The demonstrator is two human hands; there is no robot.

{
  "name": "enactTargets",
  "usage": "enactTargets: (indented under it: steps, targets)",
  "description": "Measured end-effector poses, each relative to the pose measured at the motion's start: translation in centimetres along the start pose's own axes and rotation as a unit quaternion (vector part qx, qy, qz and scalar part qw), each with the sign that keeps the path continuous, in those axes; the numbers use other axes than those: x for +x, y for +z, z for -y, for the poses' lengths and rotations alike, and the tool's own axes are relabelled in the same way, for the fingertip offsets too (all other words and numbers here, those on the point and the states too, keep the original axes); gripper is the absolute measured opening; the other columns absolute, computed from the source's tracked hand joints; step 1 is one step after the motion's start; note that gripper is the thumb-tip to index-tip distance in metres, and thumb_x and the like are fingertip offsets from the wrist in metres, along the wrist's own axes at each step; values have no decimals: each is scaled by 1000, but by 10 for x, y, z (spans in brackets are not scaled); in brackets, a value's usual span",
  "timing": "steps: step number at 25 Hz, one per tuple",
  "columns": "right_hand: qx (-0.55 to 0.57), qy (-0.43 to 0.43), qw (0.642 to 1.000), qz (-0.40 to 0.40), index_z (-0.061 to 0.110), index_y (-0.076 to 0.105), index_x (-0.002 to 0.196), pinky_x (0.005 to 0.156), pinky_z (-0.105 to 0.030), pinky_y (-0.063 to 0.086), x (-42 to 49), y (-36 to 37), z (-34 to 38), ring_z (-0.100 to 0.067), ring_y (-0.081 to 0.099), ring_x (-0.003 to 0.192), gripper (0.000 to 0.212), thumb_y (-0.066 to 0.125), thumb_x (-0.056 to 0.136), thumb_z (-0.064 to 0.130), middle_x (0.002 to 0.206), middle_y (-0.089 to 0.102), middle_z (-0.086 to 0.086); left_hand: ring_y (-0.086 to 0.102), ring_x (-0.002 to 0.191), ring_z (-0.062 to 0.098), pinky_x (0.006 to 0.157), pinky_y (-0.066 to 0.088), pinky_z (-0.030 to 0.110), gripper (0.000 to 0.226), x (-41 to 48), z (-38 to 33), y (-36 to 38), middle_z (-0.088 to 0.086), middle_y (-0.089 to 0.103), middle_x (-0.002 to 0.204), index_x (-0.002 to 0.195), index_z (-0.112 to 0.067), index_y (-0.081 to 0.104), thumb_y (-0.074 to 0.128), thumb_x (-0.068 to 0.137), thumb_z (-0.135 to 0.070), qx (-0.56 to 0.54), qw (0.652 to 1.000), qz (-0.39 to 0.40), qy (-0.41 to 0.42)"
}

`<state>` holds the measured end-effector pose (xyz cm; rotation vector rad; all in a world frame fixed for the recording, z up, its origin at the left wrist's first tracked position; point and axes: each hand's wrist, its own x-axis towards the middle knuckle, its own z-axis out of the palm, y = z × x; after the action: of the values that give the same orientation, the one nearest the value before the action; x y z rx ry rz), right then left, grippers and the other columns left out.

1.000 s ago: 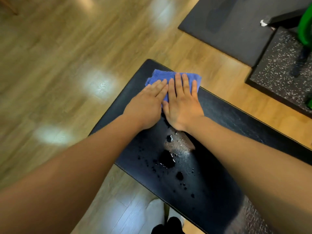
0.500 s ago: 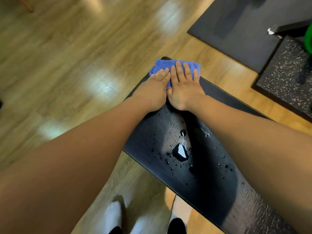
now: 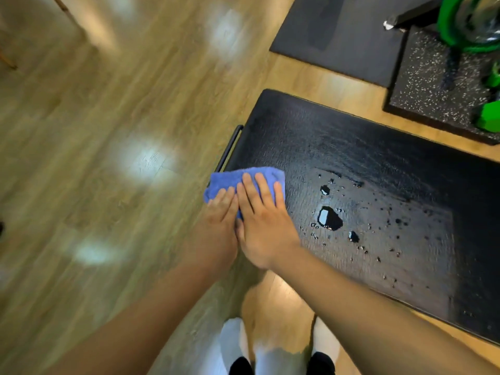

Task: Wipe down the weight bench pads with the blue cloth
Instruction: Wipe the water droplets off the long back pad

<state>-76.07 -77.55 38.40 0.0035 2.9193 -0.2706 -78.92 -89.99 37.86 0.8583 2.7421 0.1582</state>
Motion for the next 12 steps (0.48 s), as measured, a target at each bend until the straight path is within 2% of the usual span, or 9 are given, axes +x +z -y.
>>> enactTargets:
  steps: [2, 5, 8, 10, 12]
  targets:
    - [6, -2, 1000, 3, 9, 29, 147, 118, -54, 15, -16, 8, 11, -32, 13, 146, 66, 29, 88, 37, 157, 22, -10, 57, 118, 40, 103, 41, 46, 52, -19, -6, -7, 27, 58, 126, 121, 12, 57, 36, 82, -14, -7, 1000, -1, 17]
    - [9, -21, 1000, 1, 9, 24, 149, 119, -53, 13, -22, 14, 9, -32, 8, 147, 67, 25, 88, 36, 159, 17, -10, 61, 110, 42, 93, 50, 50, 49, -24, -13, -17, 28, 63, 118, 115, 13, 60, 34, 82, -13, 48, 996, 31, 66]
    - [20, -24, 999, 9, 10, 23, 149, 121, -48, 11, -15, 8, 0, -28, 7, 147, 63, 26, 92, 37, 159, 17, -7, 53, 121, 44, 105, 38, 49, 52, -11, -7, -20, 29, 55, 129, 125, 12, 53, 32, 85, -14, 36, 997, 38, 53]
    - [12, -13, 1000, 13, 12, 14, 151, 122, -45, 2, 2, 0, -16, -25, -2, 148, 63, 23, 95, 40, 160, 7, -4, 46, 127, 45, 112, 28, 45, 54, 13, -4, -19, 29, 48, 137, 130, 12, 47, 30, 87, -16, 0, 998, 15, 68]
    - [2, 8, 1000, 17, 14, 6, 152, 121, -43, -5, 31, -12, -45, -24, -9, 147, 63, 20, 97, 43, 161, -2, -3, 29, 139, 40, 116, 17, 45, 57, 52, -11, -27, 25, 32, 149, 142, 6, 34, 24, 93, -20, -23, 997, 20, 70]
